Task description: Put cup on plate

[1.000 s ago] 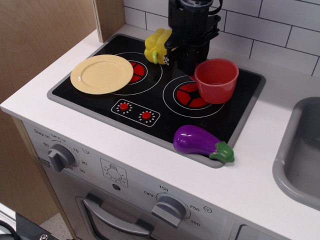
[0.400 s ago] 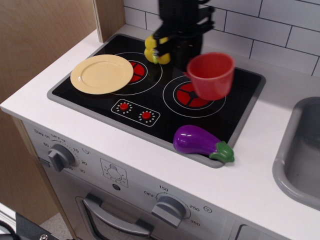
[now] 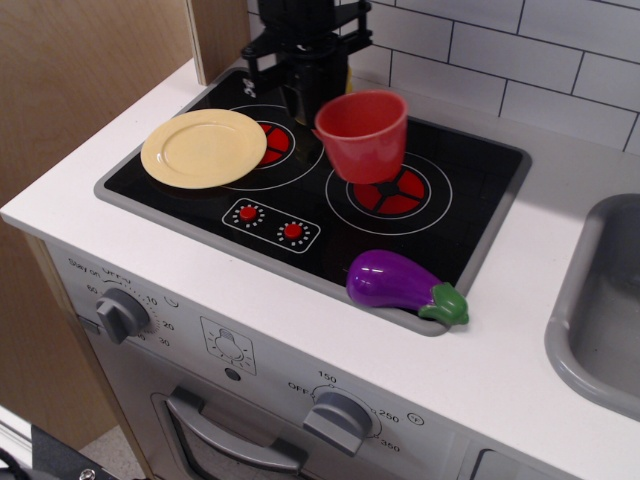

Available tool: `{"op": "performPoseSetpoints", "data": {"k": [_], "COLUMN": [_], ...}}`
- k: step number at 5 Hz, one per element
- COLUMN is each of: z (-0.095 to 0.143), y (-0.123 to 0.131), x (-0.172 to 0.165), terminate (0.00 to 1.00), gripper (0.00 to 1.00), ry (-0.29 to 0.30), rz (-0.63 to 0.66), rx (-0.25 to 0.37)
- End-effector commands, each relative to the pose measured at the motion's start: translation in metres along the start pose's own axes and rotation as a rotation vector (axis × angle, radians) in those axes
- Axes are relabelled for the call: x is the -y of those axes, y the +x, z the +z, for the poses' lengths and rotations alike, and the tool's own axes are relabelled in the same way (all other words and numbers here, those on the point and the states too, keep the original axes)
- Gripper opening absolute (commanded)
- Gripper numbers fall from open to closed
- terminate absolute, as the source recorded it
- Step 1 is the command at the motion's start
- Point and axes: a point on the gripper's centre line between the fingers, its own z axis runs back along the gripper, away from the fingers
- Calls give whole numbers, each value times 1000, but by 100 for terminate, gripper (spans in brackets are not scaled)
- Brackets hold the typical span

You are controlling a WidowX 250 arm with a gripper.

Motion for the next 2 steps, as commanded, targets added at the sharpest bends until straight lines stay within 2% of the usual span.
{"op": "performPoseSetpoints", "data": {"k": [1,2], "z": [34,39], "y": [22,34], "x": [-22,-32], "terminate": [0,0], "gripper": [0,0], "ry": [-39,-54], "rz": [-41,-54], "rx": [67,108]}}
